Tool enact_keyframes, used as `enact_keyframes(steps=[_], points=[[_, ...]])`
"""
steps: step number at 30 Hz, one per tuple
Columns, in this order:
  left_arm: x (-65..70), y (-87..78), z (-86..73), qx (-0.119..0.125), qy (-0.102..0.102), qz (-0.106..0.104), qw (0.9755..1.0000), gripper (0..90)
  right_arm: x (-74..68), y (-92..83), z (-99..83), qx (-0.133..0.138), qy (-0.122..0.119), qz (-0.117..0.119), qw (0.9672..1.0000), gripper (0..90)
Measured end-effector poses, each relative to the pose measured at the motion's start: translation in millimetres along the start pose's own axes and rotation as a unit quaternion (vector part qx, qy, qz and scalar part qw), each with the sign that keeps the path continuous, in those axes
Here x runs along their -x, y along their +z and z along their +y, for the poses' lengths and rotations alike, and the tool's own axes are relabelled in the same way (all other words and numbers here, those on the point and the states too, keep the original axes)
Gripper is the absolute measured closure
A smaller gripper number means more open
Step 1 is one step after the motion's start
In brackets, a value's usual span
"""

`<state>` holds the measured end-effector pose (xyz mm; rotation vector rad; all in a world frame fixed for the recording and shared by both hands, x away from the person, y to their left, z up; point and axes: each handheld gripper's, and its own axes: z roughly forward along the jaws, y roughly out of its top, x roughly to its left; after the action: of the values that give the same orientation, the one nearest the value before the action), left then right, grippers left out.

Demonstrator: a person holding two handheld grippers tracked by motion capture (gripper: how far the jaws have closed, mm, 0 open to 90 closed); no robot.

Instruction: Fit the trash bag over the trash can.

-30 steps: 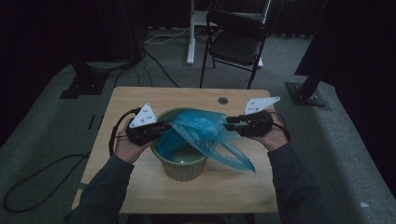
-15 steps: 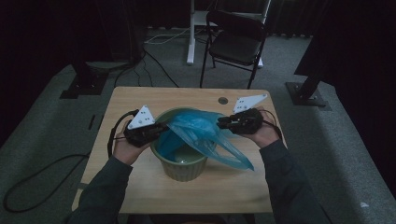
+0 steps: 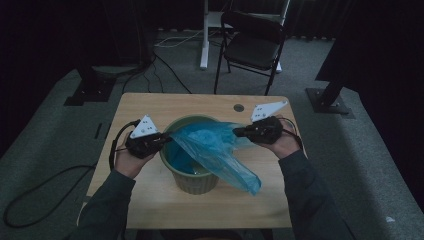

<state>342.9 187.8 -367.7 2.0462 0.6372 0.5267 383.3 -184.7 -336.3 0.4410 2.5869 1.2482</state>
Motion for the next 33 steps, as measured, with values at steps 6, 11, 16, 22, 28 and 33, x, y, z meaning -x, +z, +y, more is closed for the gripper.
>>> enact_keyframes(steps=[6,11,16,22,28,33], points=[[-3.7,-4.7,-3.4,0.003,-0.009,0.004,0.9999,82.8,-1.8,-0.9,-0.4,-0.001,-0.004,0.002,1.0000,89.9],[-1.2,-11.1,-0.8,0.012,-0.009,0.008,0.9998,70.7,-1.4,-2.5,-0.7,0.000,-0.004,0.000,1.0000,89.9],[-0.8,-14.6,-0.1,0.016,-0.009,0.006,0.9998,64.6,-0.4,-4.4,-0.9,0.001,-0.002,-0.003,1.0000,89.9],[-2.3,-21.3,-1.6,0.020,-0.012,0.007,0.9997,60.6,0.9,-6.4,-1.4,-0.001,0.000,-0.007,1.0000,89.9],[-1.1,-26.9,1.0,0.022,-0.004,0.001,0.9997,58.5,1.2,-5.6,-1.2,-0.004,0.001,-0.009,0.9999,90.0],[-3.3,-28.9,-2.2,0.017,-0.009,0.004,0.9998,57.0,2.6,-6.7,-1.6,-0.007,0.002,-0.014,0.9999,89.9]])
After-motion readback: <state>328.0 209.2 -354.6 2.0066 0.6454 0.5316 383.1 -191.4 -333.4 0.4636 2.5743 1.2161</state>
